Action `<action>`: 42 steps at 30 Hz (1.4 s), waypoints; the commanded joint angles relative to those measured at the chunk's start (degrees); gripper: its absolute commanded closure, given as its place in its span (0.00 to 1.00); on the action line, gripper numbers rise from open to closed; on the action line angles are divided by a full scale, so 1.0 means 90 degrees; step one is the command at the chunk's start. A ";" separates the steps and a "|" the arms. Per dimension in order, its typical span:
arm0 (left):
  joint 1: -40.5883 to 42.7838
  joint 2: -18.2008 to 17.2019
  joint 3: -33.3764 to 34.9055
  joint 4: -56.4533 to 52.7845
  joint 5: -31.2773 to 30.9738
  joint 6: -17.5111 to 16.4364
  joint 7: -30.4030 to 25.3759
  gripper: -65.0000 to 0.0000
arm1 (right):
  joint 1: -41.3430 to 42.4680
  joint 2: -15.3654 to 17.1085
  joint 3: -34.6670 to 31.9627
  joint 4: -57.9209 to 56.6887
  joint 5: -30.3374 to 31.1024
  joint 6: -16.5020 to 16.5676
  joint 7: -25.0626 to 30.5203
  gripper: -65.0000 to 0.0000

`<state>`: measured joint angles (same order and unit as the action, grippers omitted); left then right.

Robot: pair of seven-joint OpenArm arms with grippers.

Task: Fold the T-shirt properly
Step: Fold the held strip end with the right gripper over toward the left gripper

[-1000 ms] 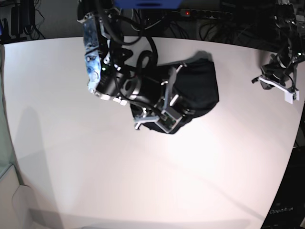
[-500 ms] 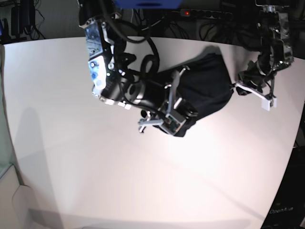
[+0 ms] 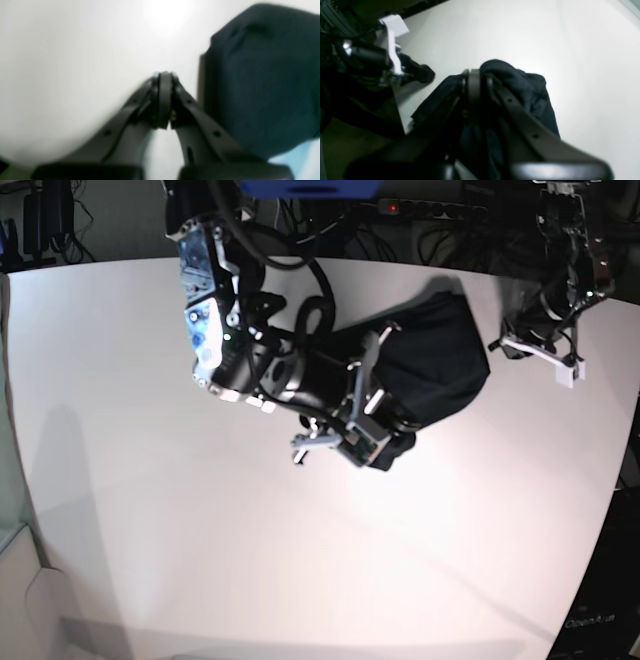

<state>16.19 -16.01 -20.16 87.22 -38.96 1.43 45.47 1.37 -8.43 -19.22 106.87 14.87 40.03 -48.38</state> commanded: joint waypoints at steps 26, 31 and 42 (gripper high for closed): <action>-0.0983 0.0485 0.0819 -0.0543 0.0036 0.0080 0.0276 1.00 | 0.0088 -0.0064 -0.1122 -0.1408 0.0140 -0.0003 0.1317 1.00; -0.0973 0.0485 0.0819 -0.0573 0.0094 0.0061 0.0276 1.00 | 0.0107 -0.0064 -0.1122 -0.1838 0.0140 -0.0003 0.1708 1.00; -0.0944 0.0475 0.0819 -0.0543 0.0094 0.0051 0.0276 1.00 | 0.0683 -0.0064 -0.1581 -0.2404 0.0150 -0.0003 0.1864 0.98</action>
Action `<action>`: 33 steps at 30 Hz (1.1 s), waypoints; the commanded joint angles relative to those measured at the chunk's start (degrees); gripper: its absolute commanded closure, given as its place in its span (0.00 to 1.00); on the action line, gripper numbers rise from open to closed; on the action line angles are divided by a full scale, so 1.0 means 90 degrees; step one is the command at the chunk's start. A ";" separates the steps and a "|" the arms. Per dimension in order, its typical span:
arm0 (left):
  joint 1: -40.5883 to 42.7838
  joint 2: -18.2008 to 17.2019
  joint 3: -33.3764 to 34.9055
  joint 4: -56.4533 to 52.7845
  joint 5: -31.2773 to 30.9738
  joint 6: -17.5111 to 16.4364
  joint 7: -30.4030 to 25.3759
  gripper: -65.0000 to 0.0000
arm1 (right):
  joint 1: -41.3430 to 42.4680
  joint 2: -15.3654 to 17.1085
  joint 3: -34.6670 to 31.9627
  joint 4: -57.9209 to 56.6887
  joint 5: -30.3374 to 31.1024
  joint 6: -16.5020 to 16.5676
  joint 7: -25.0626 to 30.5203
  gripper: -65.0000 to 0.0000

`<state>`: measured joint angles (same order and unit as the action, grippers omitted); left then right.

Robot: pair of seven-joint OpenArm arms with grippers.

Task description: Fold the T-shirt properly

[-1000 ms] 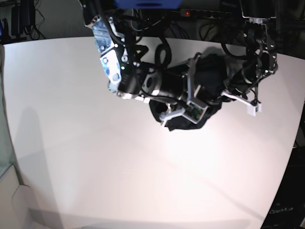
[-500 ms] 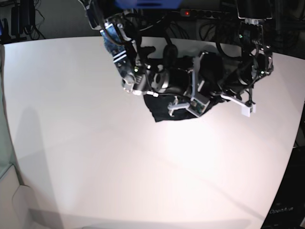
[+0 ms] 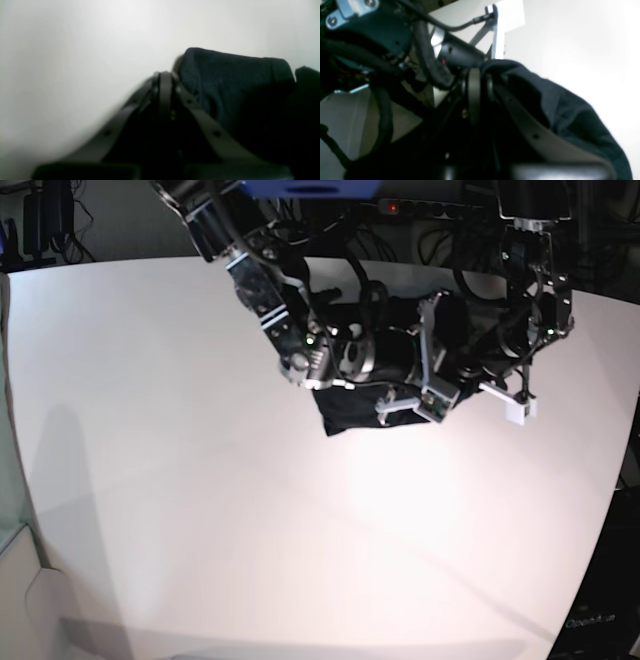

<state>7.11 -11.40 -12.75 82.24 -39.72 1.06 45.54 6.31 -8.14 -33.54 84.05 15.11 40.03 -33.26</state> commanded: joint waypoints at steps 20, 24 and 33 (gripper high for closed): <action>0.0084 -0.0321 -0.0493 0.0020 0.0121 0.0092 0.0269 1.00 | 0.0027 -0.0095 -0.0225 0.0199 0.0221 -0.0003 0.0320 0.47; 0.0084 -0.0331 -0.0864 0.0020 0.0121 0.0082 0.0278 1.00 | -0.0041 -0.0095 -0.0215 0.0424 0.0836 -0.0003 0.0701 0.47; 0.0103 -0.0350 -0.0922 0.0030 0.0121 0.0082 0.0278 1.00 | -0.0032 -0.0095 -0.0244 0.0414 0.1022 -0.0003 0.0721 0.47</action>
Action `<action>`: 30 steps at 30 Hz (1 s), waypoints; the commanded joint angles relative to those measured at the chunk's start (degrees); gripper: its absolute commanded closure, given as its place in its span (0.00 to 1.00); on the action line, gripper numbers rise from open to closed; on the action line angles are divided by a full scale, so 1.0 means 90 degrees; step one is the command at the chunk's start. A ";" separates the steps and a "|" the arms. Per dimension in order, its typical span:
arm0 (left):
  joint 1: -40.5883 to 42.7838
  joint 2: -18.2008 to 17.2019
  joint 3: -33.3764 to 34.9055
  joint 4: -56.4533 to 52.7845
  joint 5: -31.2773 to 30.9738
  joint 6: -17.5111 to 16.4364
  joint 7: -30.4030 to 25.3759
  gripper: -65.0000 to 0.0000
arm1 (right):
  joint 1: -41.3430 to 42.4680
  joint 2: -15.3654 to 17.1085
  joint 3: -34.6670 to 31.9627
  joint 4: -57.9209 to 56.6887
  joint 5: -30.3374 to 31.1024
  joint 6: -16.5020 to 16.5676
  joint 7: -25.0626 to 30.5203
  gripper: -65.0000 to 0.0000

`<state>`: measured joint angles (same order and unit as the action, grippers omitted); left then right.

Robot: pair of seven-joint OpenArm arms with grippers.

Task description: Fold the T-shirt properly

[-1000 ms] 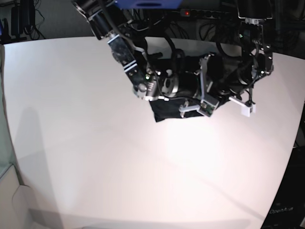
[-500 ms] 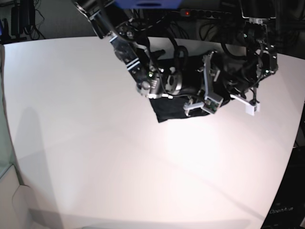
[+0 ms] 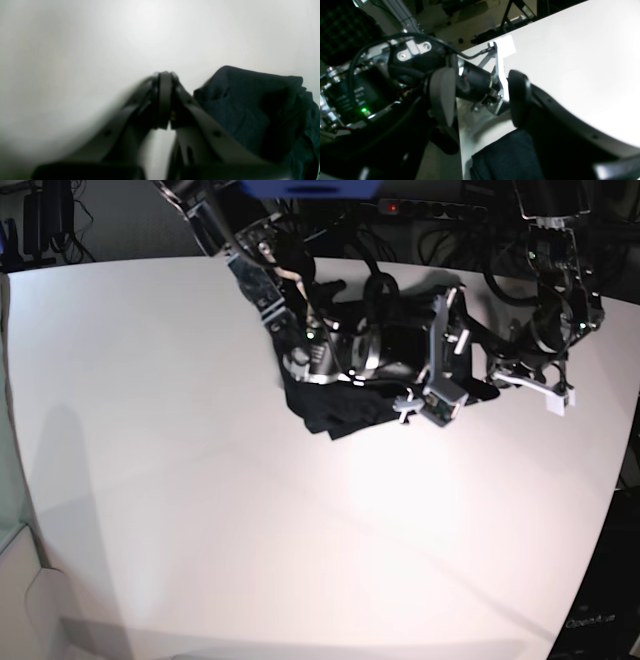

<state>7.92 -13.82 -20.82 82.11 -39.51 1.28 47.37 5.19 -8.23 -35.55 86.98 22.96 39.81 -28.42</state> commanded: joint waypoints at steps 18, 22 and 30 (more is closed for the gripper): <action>0.0707 -0.0501 -0.0241 0.0611 0.0097 0.0048 0.0065 1.00 | 0.0170 0.1456 0.1786 0.0118 0.0150 0.0021 0.0125 0.53; 0.0648 -0.0374 -0.0241 0.0611 0.0116 0.0048 0.0065 1.00 | -0.0103 0.1583 0.1992 0.0128 0.0150 0.0021 0.0135 0.52; 0.0639 -0.0374 -0.0016 0.0611 0.0097 0.0048 0.0074 1.00 | -0.0269 0.1740 0.2324 0.0089 0.0120 0.0021 0.0135 0.52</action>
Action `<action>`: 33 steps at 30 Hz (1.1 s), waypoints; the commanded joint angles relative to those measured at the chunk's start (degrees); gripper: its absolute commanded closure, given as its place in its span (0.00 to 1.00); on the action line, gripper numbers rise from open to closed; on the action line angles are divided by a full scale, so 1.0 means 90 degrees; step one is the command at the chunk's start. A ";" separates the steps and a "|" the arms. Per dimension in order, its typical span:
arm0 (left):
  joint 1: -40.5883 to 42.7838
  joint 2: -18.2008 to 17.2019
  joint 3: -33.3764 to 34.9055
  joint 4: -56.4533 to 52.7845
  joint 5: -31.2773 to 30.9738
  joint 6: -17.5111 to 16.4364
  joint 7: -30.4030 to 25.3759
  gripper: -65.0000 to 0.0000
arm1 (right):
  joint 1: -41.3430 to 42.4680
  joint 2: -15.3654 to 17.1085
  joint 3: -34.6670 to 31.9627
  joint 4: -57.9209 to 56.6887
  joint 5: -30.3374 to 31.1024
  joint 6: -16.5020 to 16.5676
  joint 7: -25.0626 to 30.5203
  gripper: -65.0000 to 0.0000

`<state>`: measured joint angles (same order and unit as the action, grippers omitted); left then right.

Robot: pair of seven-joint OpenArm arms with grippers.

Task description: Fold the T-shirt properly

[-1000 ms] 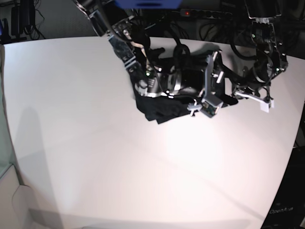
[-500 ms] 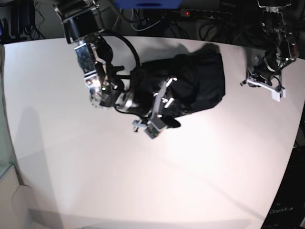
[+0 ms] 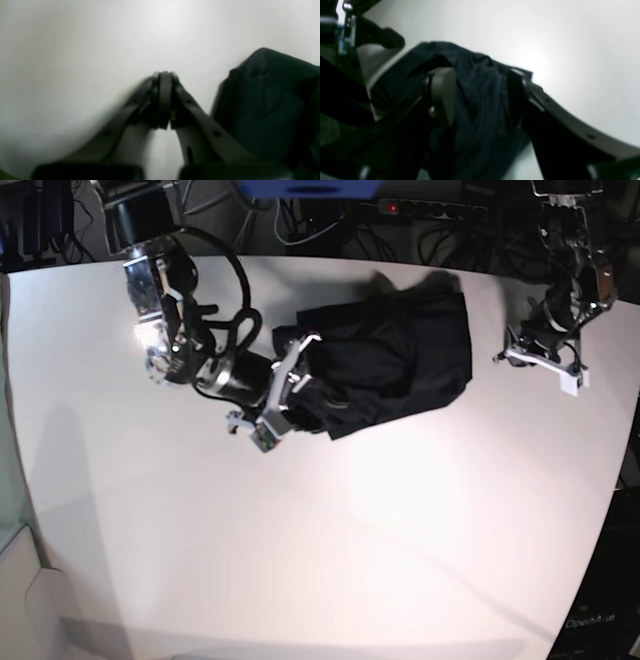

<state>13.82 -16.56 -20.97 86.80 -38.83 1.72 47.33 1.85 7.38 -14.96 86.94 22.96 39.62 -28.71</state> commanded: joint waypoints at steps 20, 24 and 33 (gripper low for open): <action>-0.1121 0.0584 0.1055 -0.1044 0.0539 0.0010 0.0069 1.00 | -0.0835 0.0846 0.1247 -0.0189 0.0130 0.0043 0.0206 0.53; -0.1512 0.0809 0.1368 -0.1396 0.0764 0.0010 0.0011 1.00 | -0.1109 0.0631 0.1237 -0.0219 0.0130 0.0043 0.0206 0.53; -0.2791 0.1581 0.1700 -0.1845 0.0627 0.0049 0.0079 1.00 | -0.1656 0.0250 0.1208 -0.0209 0.0130 0.0043 0.0216 0.53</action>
<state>-10.09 -1.85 -5.45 69.38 -32.93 1.96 48.88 -12.95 9.17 -4.29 84.33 24.10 39.62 -26.13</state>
